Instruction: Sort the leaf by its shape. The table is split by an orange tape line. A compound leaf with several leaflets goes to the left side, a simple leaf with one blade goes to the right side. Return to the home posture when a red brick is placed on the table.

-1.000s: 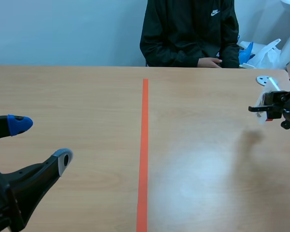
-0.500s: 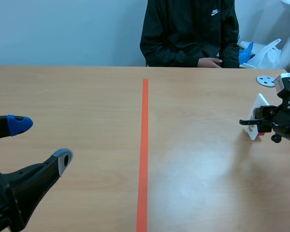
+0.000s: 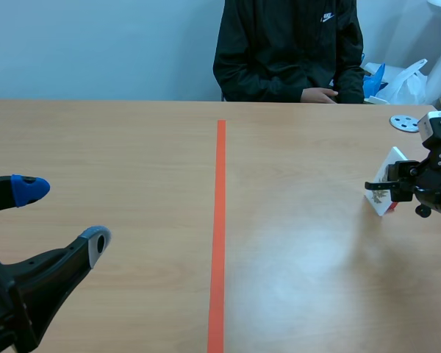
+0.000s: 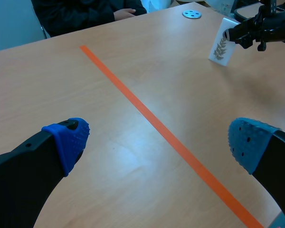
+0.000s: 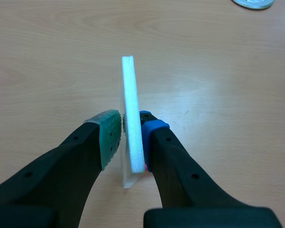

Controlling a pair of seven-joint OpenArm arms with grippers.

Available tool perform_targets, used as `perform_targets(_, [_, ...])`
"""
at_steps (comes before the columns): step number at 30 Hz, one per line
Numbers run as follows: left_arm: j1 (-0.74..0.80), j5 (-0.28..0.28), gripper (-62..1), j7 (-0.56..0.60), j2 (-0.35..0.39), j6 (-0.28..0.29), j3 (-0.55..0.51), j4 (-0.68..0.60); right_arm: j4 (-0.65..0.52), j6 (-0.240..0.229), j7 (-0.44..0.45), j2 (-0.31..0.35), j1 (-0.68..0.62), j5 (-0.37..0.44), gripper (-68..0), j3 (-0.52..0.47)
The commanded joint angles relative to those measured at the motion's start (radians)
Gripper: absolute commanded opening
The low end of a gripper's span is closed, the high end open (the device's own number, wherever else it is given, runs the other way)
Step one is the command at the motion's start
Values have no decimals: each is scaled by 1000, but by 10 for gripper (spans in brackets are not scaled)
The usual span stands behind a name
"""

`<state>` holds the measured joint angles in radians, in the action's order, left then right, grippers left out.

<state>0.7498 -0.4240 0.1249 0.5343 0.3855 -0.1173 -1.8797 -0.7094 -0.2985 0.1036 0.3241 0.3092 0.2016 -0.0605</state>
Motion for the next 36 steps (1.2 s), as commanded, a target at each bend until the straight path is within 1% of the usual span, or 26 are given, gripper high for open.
perform_targets(1, [-5, -6, 14, 16, -7, 2, 1, -12, -21, 5, 8, 19, 17, 7, -572, -4])
perform_targets(2, [-5, -6, 14, 16, -7, 2, 1, -12, -21, 5, 8, 19, 17, 7, -571, -4])
perform_targets(3, [-5, -6, 14, 16, -7, 2, 1, -12, -21, 5, 9, 19, 17, 7, -555, -4])
perform_targets(5, [-5, -6, 14, 16, -7, 2, 1, -12, -21, 5, 16, 20, 18, 7, -504, -4])
perform_targets(10, [-5, -6, 14, 16, -7, 2, 1, -12, -38, 3, 19, 20, 18, 11, -342, -4])
perform_targets(12, [-5, -6, 14, 16, -7, 2, 1, -12, -55, 2, 19, 22, 17, 11, -300, -4])
perform_targets(14, [-5, -6, 14, 16, -7, 2, 1, -12, -85, -13, 18, 27, 7, 16, -271, -10])
perform_targets(16, [-5, -6, 14, 14, -7, 2, 1, -12, -134, -18, 19, 37, -14, 42, -259, -19])
perform_targets(18, [-5, -6, 14, 14, -7, 2, 1, -12, -187, -47, 15, 50, -38, 66, -255, -27])
perform_targets(22, [-5, -6, 14, 14, -7, 2, 1, -12, -291, -100, -2, 84, -100, 124, -188, -39])
perform_targets(25, [-5, -6, 14, 14, -7, 2, 1, -12, -369, -126, -37, 106, -154, 187, -139, -49])
perform_targets(29, [-5, -6, 14, 14, -7, 2, 1, -12, -499, -155, -87, 135, -246, 238, -72, -75])
perform_targets(32, [-5, -6, 14, 14, -7, 2, 1, -12, -610, -175, -124, 159, -323, 257, -45, -108])
perform_targets(36, [-5, -6, 14, 14, -7, 2, 1, -12, -765, -193, -205, 175, -432, 333, -1, -156])
